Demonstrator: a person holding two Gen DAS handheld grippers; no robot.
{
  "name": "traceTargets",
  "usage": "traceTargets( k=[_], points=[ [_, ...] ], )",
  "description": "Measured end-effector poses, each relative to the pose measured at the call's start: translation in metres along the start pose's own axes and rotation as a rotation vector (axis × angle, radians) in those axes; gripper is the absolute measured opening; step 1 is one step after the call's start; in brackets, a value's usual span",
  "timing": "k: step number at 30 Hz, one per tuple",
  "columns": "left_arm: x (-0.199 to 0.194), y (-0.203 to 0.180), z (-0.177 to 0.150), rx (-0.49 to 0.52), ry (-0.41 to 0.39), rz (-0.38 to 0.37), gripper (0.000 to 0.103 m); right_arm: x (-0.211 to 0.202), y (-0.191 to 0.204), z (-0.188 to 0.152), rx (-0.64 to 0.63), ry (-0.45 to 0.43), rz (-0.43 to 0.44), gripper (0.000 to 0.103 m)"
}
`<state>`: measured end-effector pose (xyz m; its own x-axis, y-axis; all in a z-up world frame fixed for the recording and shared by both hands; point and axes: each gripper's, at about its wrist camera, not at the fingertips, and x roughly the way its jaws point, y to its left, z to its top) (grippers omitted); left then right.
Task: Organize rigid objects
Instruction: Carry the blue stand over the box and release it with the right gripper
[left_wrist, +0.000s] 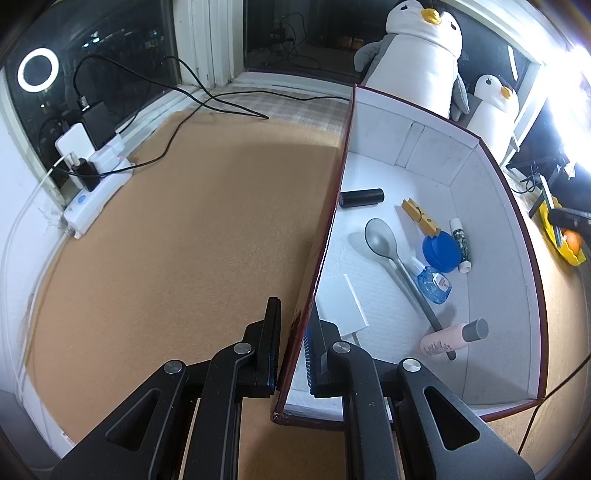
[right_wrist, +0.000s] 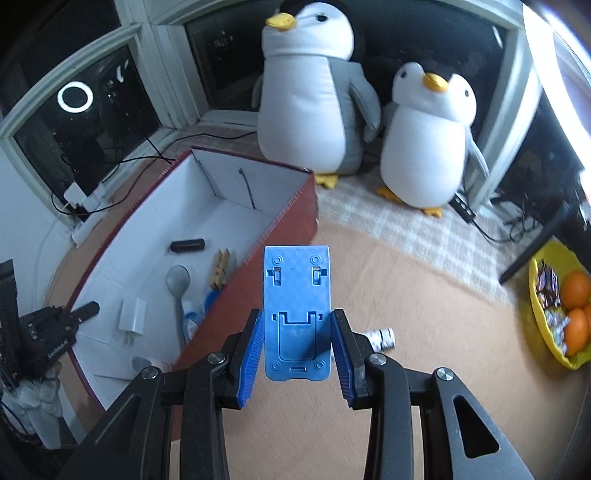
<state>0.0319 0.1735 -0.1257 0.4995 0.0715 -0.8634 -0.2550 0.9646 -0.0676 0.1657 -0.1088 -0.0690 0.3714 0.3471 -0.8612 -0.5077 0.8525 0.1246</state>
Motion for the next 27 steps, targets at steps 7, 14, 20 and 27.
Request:
traceTargets(
  k=[7, 14, 20, 27],
  points=[
    [0.003, -0.001, 0.001, -0.002, 0.009, 0.01, 0.01, 0.02, 0.024, 0.026, -0.05, 0.003, 0.037, 0.033],
    [0.006, -0.002, 0.002, -0.006, 0.018, 0.018, 0.01, 0.039, 0.047, 0.048, -0.107, 0.003, 0.062, 0.033],
    [0.009, -0.002, 0.003, -0.005, 0.025, 0.022, 0.01, 0.056, 0.054, 0.059, -0.131, 0.019, 0.064, 0.033],
    [0.012, -0.003, 0.004, -0.001, 0.033, 0.028, 0.01, 0.066, 0.063, 0.063, -0.153, 0.028, 0.07, 0.033]
  ],
)
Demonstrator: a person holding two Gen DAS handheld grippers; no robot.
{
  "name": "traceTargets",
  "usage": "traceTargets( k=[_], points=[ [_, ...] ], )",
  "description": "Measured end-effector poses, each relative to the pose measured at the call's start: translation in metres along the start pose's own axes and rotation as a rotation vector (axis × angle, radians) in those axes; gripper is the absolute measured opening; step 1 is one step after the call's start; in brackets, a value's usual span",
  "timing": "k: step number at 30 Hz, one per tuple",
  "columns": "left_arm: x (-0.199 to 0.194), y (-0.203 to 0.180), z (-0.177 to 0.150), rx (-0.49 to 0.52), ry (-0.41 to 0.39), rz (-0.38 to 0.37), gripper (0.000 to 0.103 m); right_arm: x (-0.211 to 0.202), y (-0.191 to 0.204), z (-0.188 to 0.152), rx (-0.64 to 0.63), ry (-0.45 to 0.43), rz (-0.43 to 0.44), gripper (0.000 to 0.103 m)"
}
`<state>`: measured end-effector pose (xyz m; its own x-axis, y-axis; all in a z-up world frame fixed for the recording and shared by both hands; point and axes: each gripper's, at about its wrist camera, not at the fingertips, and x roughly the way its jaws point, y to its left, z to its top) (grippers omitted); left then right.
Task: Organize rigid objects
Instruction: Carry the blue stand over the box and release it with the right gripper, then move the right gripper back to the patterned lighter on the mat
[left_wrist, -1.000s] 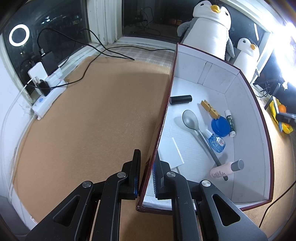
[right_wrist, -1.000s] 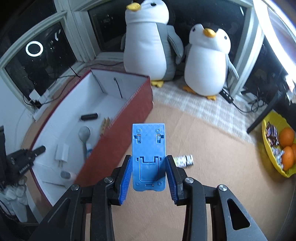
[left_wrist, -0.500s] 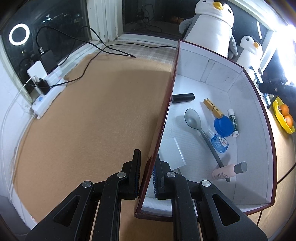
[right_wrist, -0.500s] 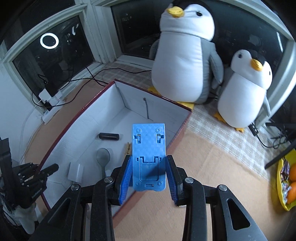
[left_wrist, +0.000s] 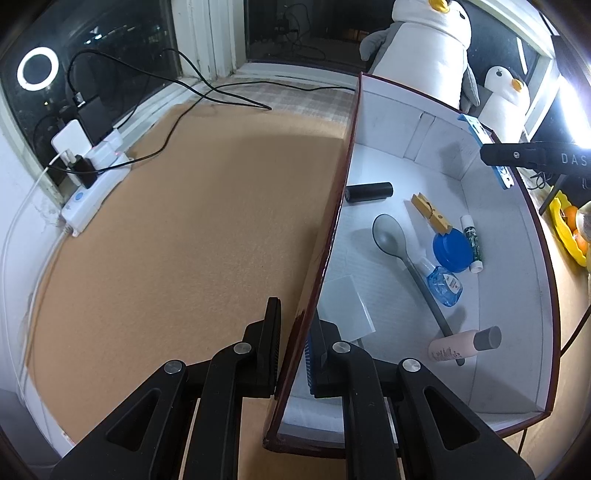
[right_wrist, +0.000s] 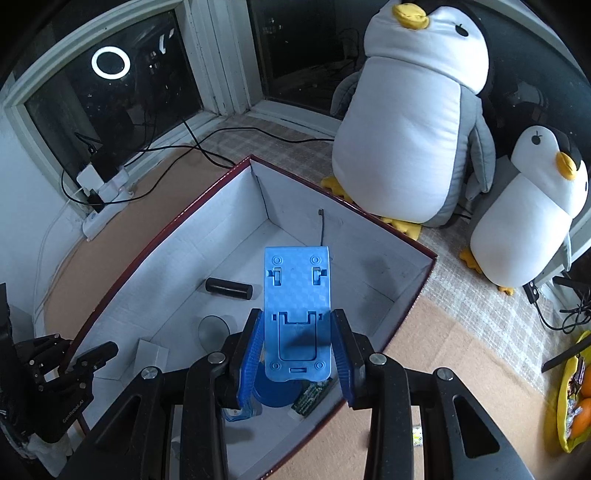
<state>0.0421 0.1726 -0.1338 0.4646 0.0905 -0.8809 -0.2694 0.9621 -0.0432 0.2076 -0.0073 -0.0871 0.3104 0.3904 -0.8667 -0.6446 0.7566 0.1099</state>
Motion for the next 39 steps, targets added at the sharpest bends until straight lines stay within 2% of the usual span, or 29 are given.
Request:
traceTargets(
  k=[18, 20, 22, 30, 39],
  points=[
    [0.001, 0.001, 0.0, 0.0, 0.0, -0.003, 0.01, 0.02, 0.004, 0.01, -0.002, 0.03, -0.003, 0.033],
    [0.001, 0.001, 0.0, 0.0, 0.0, -0.004, 0.01, 0.02, 0.004, 0.01, -0.001, 0.03, -0.007, 0.037],
    [0.001, 0.001, 0.0, 0.001, 0.001, -0.004, 0.01, 0.02, 0.003, 0.01, 0.003, 0.026, -0.004, 0.049],
    [0.002, 0.002, 0.0, 0.001, 0.0, -0.006, 0.01, 0.012, 0.004, 0.007, 0.002, 0.015, -0.007, 0.051],
    [-0.006, 0.003, -0.004, -0.003, -0.012, -0.016, 0.01, -0.019, -0.009, -0.007, 0.052, -0.033, -0.005, 0.054]
  ],
)
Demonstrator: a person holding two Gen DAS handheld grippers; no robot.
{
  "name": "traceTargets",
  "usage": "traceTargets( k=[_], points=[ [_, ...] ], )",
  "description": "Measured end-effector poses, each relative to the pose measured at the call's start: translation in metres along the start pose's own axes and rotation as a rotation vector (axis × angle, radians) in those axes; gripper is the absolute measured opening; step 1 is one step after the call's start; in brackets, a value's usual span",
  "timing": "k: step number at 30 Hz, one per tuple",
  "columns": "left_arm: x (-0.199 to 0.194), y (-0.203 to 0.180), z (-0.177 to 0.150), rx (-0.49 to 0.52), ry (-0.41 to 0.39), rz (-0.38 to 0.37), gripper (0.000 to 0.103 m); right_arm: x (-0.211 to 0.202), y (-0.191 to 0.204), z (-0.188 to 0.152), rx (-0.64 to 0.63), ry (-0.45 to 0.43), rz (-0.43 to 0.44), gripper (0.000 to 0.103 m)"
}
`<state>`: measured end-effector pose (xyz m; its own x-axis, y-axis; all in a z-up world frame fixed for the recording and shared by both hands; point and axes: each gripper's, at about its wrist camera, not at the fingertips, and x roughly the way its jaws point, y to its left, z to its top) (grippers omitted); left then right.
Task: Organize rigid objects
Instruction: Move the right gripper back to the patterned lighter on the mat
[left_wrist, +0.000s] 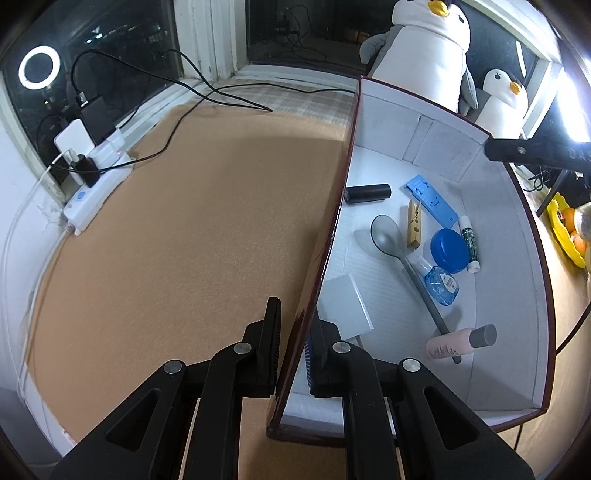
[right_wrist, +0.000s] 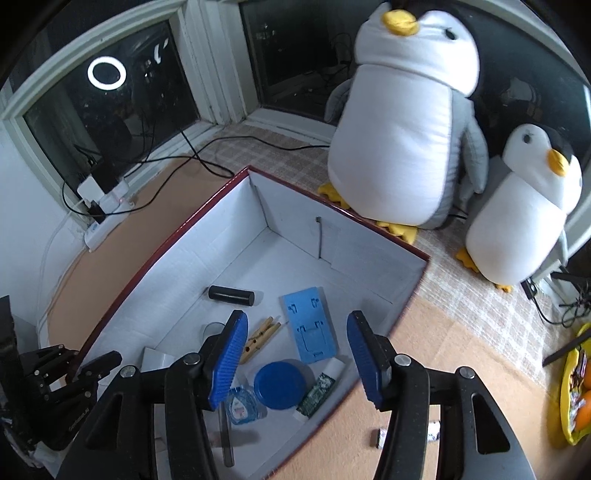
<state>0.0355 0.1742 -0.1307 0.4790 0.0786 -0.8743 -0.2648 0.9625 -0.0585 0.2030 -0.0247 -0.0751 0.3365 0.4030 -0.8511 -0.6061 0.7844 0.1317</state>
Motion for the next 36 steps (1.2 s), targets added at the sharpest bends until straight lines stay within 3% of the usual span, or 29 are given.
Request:
traceTargets(
  k=[13, 25, 36],
  points=[
    [-0.007, 0.002, -0.002, -0.005, -0.012, -0.013, 0.01, -0.033, -0.08, -0.054, 0.245, -0.017, -0.053, 0.057],
    [-0.011, 0.002, -0.004, -0.007, -0.024, -0.023, 0.01, -0.009, -0.125, -0.117, 0.517, 0.087, -0.062, 0.057],
    [-0.013, 0.003, -0.004, -0.009, -0.03, -0.033, 0.01, 0.017, -0.141, -0.129, 0.668, 0.14, -0.032, 0.049]
  ],
)
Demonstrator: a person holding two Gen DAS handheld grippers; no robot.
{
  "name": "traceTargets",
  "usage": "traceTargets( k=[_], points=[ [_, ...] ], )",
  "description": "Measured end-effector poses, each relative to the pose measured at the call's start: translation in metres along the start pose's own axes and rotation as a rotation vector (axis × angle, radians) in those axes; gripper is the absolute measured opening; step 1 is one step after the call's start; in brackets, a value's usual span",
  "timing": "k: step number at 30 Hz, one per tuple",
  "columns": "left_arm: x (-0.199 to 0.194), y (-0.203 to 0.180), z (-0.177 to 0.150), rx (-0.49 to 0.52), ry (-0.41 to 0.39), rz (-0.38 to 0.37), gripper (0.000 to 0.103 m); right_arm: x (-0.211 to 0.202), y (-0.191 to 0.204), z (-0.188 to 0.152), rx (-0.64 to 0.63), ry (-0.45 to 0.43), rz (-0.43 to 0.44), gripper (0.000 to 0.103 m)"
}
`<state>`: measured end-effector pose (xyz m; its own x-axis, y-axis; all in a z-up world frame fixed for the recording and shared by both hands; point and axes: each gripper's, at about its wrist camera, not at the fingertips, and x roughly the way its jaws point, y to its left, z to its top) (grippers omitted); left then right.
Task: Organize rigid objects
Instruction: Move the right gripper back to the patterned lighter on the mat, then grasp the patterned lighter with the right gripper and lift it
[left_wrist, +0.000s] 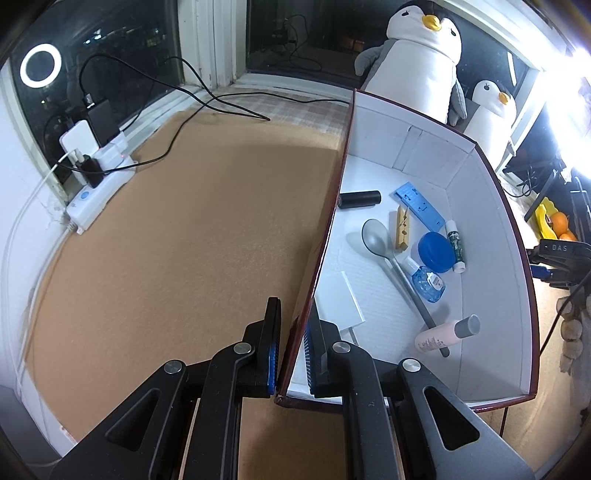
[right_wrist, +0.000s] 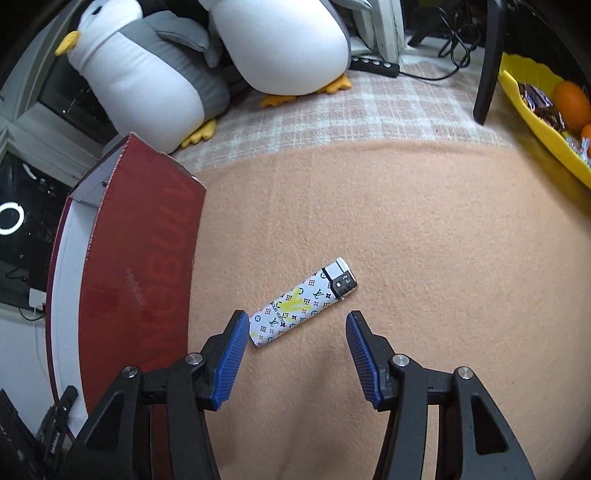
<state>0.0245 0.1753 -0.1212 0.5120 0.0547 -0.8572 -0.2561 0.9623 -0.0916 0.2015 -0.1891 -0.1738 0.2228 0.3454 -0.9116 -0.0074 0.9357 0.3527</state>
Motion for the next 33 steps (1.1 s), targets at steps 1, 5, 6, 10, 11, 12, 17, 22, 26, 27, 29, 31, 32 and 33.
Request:
traceTargets(
  k=[1, 5, 6, 10, 11, 12, 17, 22, 26, 27, 29, 31, 32, 33],
  points=[
    [0.0, 0.0, 0.0, 0.001, 0.0, 0.0, 0.01, 0.002, -0.002, 0.001, 0.016, 0.006, 0.005, 0.048],
    [0.0, 0.0, 0.0, 0.0, 0.0, 0.0, 0.01, 0.011, -0.005, 0.006, 0.064, 0.03, 0.022, 0.045],
    [0.0, 0.0, 0.0, 0.0, 0.0, 0.0, 0.01, 0.012, -0.004, 0.008, 0.064, 0.033, 0.019, 0.044],
    [0.0, 0.0, 0.0, 0.0, 0.001, 0.001, 0.01, 0.02, 0.008, 0.011, 0.029, 0.045, -0.006, 0.04],
    [0.0, 0.0, 0.0, -0.001, 0.001, 0.001, 0.01, 0.022, 0.012, 0.012, 0.012, 0.046, -0.018, 0.04],
    [0.0, 0.0, 0.0, -0.002, 0.001, 0.001, 0.01, 0.023, 0.016, 0.011, -0.006, 0.046, -0.032, 0.04],
    [0.0, 0.0, 0.0, -0.002, 0.002, 0.001, 0.01, 0.029, 0.036, 0.013, -0.101, 0.05, -0.108, 0.04],
    [0.0, 0.0, 0.0, -0.002, 0.002, 0.001, 0.01, 0.034, 0.049, 0.012, -0.224, 0.064, -0.194, 0.028],
    [0.0, 0.0, 0.0, -0.003, 0.002, 0.001, 0.01, 0.032, 0.046, 0.01, -0.262, 0.074, -0.199, 0.021],
    [0.0, 0.0, 0.0, -0.003, 0.002, 0.002, 0.01, 0.031, 0.043, 0.01, -0.261, 0.075, -0.191, 0.02],
    [0.0, 0.0, 0.0, -0.002, 0.002, 0.002, 0.01, 0.03, 0.04, 0.009, -0.265, 0.072, -0.179, 0.02],
    [0.0, 0.0, 0.0, -0.002, 0.002, 0.003, 0.01, 0.027, 0.037, 0.004, -0.274, 0.064, -0.18, 0.02],
    [0.0, 0.0, 0.0, -0.003, 0.002, 0.003, 0.01, 0.026, 0.036, 0.002, -0.273, 0.06, -0.176, 0.02],
    [0.0, 0.0, 0.0, -0.003, 0.001, 0.003, 0.01, 0.027, 0.036, 0.003, -0.266, 0.057, -0.169, 0.02]
  ],
)
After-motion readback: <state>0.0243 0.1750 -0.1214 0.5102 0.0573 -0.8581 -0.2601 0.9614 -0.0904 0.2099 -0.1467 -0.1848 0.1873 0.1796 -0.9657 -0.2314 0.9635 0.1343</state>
